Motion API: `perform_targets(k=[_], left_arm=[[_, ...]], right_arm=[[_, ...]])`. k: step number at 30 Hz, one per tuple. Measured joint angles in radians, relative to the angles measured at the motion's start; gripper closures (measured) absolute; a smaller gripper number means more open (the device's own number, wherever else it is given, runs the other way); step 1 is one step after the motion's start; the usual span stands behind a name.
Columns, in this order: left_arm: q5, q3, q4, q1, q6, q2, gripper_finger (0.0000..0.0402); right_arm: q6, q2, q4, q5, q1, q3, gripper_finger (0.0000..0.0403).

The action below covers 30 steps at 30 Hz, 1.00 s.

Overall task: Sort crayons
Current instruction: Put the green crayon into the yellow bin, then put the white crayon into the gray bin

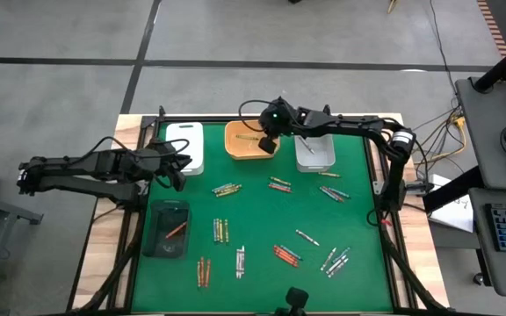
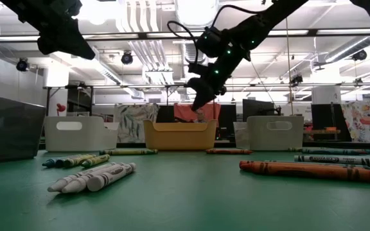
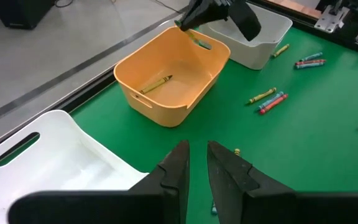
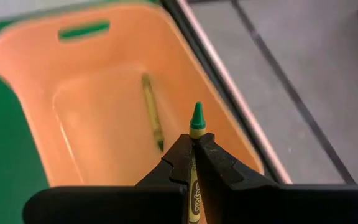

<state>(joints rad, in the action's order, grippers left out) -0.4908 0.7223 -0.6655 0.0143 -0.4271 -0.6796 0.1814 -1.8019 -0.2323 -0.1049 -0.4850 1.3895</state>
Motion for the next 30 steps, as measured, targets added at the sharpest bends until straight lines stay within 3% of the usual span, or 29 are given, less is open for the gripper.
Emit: perform_targets(k=[10,20,30], left_arm=[[0.0,-0.001,0.0,0.0,0.014,0.0,0.0363],[0.001,-0.005,-0.001,0.0,0.018,-0.002,0.0363],[0.002,-0.005,0.002,0.0,-0.006,-0.014,0.0363]], right_arm=[[-0.053,-0.04,0.17,0.056,0.004,0.0,0.0385],[-0.079,-0.099,0.163,0.052,0.007,0.002,0.0334],[-0.104,-0.013,0.031,0.08,0.028,0.038,0.029]])
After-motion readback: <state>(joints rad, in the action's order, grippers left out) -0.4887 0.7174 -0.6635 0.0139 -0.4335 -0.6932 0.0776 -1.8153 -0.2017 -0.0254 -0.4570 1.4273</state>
